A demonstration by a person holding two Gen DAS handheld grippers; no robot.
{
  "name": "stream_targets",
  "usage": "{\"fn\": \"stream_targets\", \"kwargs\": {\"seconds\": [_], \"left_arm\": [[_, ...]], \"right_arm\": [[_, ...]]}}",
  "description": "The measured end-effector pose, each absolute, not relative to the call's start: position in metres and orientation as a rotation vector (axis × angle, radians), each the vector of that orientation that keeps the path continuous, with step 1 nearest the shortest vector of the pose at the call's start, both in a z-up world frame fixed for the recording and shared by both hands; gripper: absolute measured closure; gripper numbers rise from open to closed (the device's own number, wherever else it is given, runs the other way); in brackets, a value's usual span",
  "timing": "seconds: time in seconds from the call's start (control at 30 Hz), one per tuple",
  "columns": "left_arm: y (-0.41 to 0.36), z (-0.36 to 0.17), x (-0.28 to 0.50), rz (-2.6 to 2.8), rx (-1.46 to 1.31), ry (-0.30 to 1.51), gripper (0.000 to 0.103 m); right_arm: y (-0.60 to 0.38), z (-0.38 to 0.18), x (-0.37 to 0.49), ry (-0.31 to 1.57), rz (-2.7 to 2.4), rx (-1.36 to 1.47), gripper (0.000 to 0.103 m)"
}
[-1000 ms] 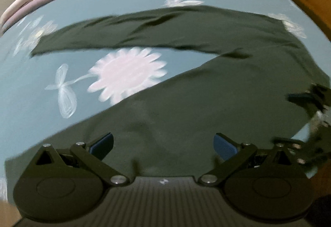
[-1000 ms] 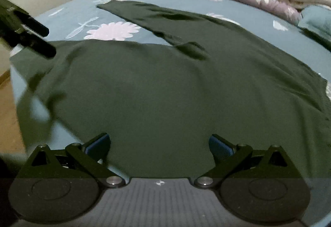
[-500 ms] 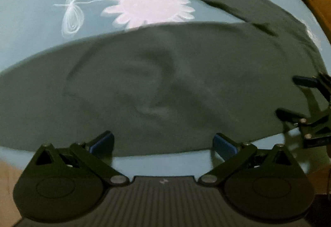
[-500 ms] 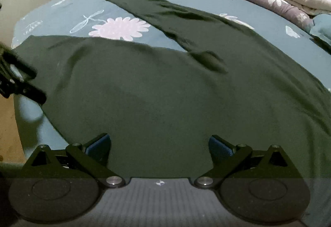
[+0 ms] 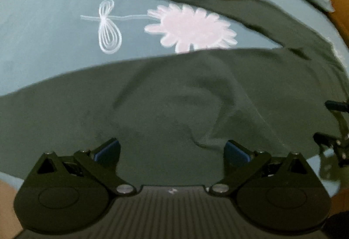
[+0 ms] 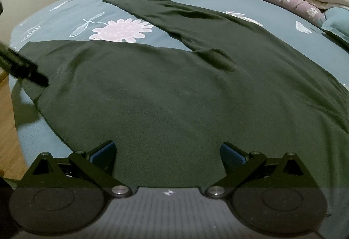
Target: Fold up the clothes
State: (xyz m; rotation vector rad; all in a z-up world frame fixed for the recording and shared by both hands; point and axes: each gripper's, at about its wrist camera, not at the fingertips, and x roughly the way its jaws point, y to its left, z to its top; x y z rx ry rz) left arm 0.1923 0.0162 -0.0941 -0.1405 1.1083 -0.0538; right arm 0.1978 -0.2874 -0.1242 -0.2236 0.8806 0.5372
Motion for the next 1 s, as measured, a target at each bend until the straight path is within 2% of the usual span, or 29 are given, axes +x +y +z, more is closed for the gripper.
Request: {"fn": "stream_targets", "kwargs": {"seconds": [0.1, 0.3, 0.53, 0.67, 0.77, 1.0], "left_arm": [[0.033, -0.087, 0.18, -0.058, -0.153, 1.129, 0.001], [0.077, -0.072, 0.196, -0.009, -0.104, 0.989, 0.001], [0.132, -0.093, 0.182, -0.069, -0.123, 0.998, 0.001], [0.162, -0.084, 0.16, -0.099, -0.122, 1.018, 0.001], [0.19, -0.076, 0.163, -0.091, -0.132, 0.965, 0.001], [0.234, -0.093, 0.194, -0.092, -0.148, 0.9, 0.001]], "right_arm": [[-0.285, -0.124, 0.198, 0.889, 0.516, -0.22, 0.0], [-0.277, -0.115, 0.206, 0.965, 0.435, -0.166, 0.0], [-0.272, -0.098, 0.22, 0.96, 0.236, 0.163, 0.0], [-0.24, -0.112, 0.224, 0.997, 0.16, 0.076, 0.0], [-0.216, -0.121, 0.22, 0.977, 0.104, -0.07, 0.0], [-0.213, -0.121, 0.221, 0.979, 0.047, -0.038, 0.0]]}}
